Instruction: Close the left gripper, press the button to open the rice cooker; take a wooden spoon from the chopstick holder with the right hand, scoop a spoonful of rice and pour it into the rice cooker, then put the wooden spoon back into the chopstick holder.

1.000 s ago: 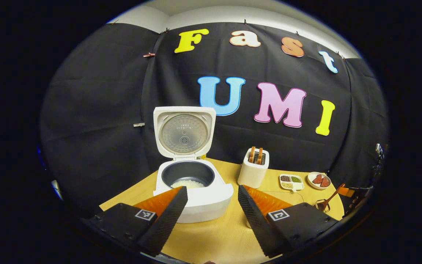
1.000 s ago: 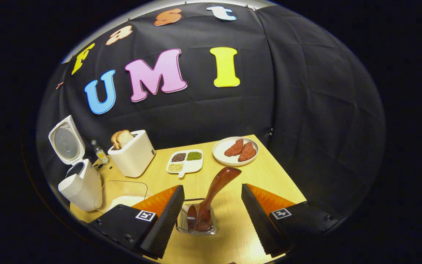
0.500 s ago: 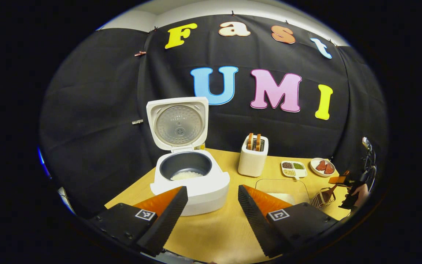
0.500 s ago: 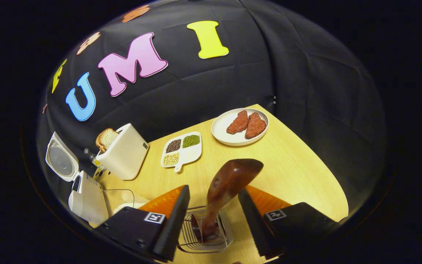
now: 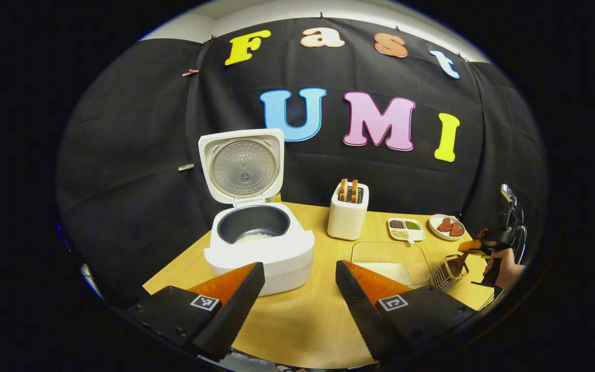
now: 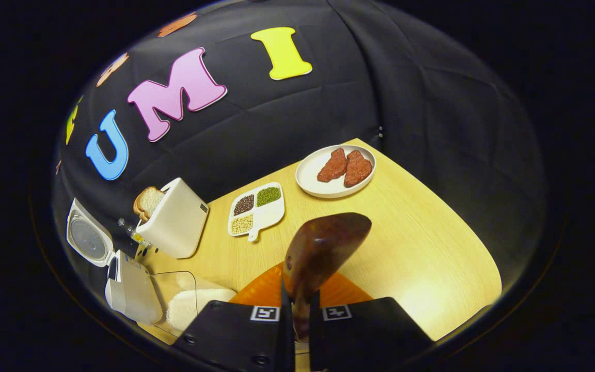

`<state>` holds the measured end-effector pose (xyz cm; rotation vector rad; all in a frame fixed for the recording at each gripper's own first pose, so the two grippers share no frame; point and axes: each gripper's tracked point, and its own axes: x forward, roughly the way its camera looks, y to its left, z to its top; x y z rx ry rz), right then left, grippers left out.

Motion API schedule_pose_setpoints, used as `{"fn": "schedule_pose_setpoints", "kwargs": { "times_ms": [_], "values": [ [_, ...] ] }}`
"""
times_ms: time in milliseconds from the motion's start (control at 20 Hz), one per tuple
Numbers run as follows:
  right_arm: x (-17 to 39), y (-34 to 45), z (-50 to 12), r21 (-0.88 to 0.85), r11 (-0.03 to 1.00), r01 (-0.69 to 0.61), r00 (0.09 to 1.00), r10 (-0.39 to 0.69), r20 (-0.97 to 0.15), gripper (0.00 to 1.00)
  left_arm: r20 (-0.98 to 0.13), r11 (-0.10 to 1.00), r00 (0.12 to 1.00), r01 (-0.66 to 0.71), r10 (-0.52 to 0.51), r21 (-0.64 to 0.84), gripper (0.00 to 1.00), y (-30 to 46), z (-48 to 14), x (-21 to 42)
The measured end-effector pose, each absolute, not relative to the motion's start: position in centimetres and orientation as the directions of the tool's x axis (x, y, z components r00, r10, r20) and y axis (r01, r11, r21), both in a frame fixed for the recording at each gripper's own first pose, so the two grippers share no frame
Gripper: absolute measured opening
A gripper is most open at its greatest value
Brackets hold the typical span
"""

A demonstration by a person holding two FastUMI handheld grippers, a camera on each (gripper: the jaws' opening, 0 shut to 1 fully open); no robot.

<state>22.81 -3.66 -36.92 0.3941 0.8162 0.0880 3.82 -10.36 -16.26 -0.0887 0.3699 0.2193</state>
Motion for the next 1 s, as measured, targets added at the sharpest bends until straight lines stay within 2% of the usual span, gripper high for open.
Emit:
{"fn": "schedule_pose_setpoints", "kwargs": {
  "times_ms": [250, 600, 750, 1000],
  "values": [
    [22.8, -4.4, -32.3, 0.350, 0.936, 0.035, 0.740, 0.211, -0.639, 0.14, -0.349, 0.971, 0.924, -0.211, 0.160, -0.115, 0.96, -9.7, -16.4, 3.4],
    [22.1, -6.0, -23.6, 0.251, 0.968, 0.018, 0.814, 0.131, -0.565, 0.14, -0.307, 0.984, 0.948, -0.131, 0.089, -0.120, 0.96, -8.0, -16.5, 4.2],
    [21.2, -4.7, -21.1, 0.240, 0.971, 0.014, 0.818, 0.127, -0.562, 0.14, -0.303, 0.981, 0.952, -0.100, 0.045, -0.168, 0.96, -7.3, -17.0, 4.7],
    [20.9, 0.7, -19.1, 0.232, 0.972, -0.040, 0.828, 0.162, -0.536, 0.14, -0.291, 0.984, 0.956, -0.079, 0.029, -0.162, 0.96, -4.6, -17.7, 5.0]
  ]
}}
